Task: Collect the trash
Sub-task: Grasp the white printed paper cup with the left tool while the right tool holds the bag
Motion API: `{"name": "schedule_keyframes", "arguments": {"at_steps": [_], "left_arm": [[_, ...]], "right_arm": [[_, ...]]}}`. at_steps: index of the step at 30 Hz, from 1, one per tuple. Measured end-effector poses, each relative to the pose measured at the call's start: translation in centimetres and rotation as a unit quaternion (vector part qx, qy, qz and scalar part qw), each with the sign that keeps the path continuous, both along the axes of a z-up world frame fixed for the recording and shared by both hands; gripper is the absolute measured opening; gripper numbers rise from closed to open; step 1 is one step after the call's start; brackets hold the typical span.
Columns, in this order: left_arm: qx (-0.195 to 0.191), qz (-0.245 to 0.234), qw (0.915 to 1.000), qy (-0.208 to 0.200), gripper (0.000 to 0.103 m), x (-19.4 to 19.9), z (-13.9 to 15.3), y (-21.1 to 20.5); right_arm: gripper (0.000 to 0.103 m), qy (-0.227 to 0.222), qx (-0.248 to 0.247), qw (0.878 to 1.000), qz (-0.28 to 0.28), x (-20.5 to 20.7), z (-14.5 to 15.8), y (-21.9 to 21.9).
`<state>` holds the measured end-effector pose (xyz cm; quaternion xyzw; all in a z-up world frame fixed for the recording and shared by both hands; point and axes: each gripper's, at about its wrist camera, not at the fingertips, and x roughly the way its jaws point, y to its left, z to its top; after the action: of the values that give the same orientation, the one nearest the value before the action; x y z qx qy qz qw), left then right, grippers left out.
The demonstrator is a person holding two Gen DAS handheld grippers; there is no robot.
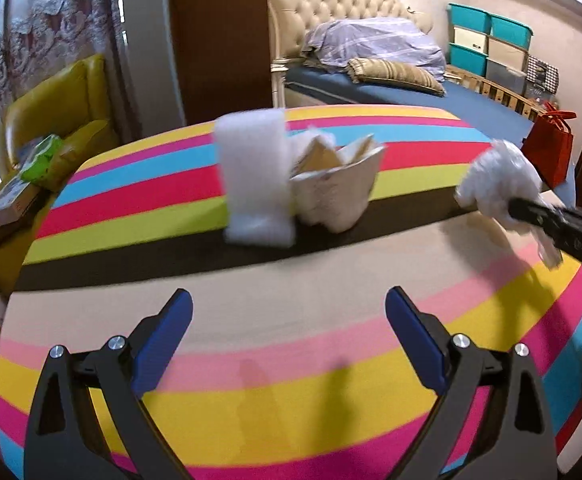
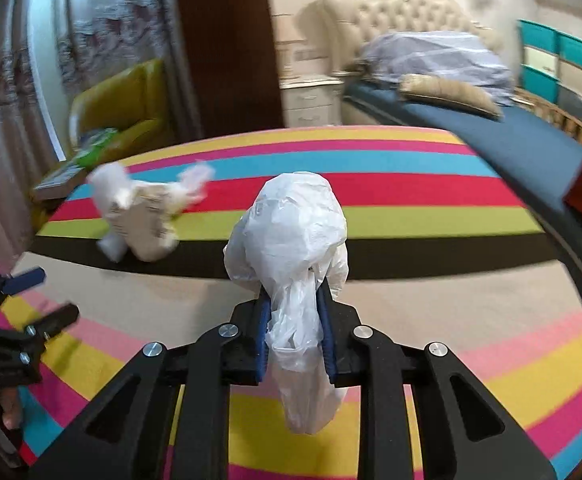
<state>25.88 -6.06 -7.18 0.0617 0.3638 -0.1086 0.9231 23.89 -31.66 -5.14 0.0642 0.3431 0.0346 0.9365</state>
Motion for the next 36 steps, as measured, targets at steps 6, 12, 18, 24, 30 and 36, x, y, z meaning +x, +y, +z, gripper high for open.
{"name": "schedule_keyframes", "arguments": {"at_steps": [6,12,18,24,30,36], "left_arm": [[-0.028,0.007,0.9995,0.011,0.082,3.1,0.9,-3.2],[0.009,0.023,0.9997,0.001,0.081,5.4,1.5,-6.1],[0.048,0.052,0.9973,0.018,0.073,7.8,0.7,-7.9],[0.020,0.006,0.9994,0.026,0.002,6.8,0.3,-7.3],[-0.006,-0.013,0.9996,0.026,0.003,4.0,0.3,-6.2],[-0.017,0.005,0.9998,-0.006,0.086,3.9,1.4,-5.9]], "right_arm": [[0.023,-0.007,0.019,0.997,-0.070,-1.1,0.0,-3.0],[0.023,0.003,0.020,0.997,-0.079,-0.9,-0.3,-3.7],[0.023,0.004,0.012,0.997,-0.074,-1.0,-0.2,-3.3],[0.023,0.002,0.008,0.997,-0.074,-1.0,0.0,-3.1],[0.023,0.007,0.012,0.997,-0.077,-1.0,0.0,-3.2],[0.023,0.008,0.014,0.997,-0.078,-0.9,0.1,-3.1]]}}
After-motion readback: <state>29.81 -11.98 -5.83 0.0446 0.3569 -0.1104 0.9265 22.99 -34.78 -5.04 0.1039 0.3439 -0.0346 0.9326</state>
